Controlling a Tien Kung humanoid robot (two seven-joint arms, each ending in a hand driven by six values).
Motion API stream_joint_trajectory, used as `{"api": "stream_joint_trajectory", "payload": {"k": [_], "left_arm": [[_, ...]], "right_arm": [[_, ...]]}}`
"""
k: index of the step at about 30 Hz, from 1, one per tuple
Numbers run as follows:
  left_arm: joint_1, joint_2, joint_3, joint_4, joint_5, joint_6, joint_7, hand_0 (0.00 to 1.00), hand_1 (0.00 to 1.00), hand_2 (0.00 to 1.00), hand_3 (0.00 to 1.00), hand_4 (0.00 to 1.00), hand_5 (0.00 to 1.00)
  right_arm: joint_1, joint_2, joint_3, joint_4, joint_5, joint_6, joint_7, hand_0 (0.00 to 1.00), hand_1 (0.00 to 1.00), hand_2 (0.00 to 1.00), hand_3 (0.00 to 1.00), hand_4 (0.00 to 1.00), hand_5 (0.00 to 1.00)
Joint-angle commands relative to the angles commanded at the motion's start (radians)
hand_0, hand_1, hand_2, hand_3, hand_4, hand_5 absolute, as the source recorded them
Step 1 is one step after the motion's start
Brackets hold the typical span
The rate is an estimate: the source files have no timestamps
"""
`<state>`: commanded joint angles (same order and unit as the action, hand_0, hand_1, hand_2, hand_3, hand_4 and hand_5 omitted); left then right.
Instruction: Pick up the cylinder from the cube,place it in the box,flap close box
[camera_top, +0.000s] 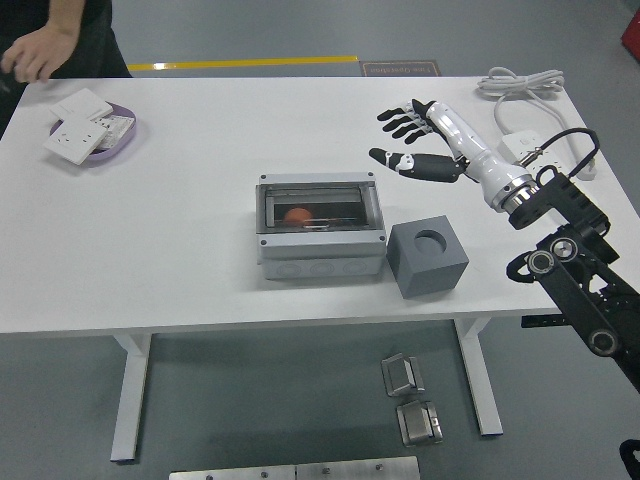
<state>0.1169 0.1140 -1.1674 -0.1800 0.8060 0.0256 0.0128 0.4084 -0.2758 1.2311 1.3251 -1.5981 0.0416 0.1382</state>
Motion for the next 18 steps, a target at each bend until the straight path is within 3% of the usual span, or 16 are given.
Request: {"api": "stream_joint_trajectory", "payload": {"k": [7,11,12,17,18], "left_arm": [[0.005,-0.004,0.013,0.000,-0.018,0.000,0.004,0.597,0.639,0.619,0.628,0.689,0.182],[0.007,-0.001,0.018,0.000,-0.026,0.001,0.008,0.597,0.639,0.619,0.628,0.689,0.182],[0.007,0.000,0.019,0.000,-0.027,0.001,0.009,0.597,0.637,0.620,0.627,0.689,0.184],[0.007,0.006,0.024,0.000,-0.034,0.003,0.014,0.597,0.637,0.620,0.627,0.689,0.184],[0.007,0.007,0.023,0.000,-0.035,0.003,0.016,0.597,0.638,0.619,0.626,0.688,0.185]], "right_arm": [[-0.066,0.019,0.051,-0.043,0.187,0.001,0.091,0.610,0.605,0.639,0.665,0.848,0.480],[-0.090,0.025,0.060,-0.051,0.266,0.001,0.105,0.610,0.605,0.639,0.665,0.848,0.480],[-0.096,0.027,0.062,-0.051,0.284,0.002,0.107,0.676,0.627,0.649,0.649,0.857,0.462],[-0.114,0.042,0.071,-0.055,0.336,0.005,0.110,0.676,0.627,0.649,0.649,0.857,0.462],[-0.117,0.047,0.072,-0.055,0.340,0.005,0.110,0.693,0.638,0.651,0.648,0.868,0.425]]}}
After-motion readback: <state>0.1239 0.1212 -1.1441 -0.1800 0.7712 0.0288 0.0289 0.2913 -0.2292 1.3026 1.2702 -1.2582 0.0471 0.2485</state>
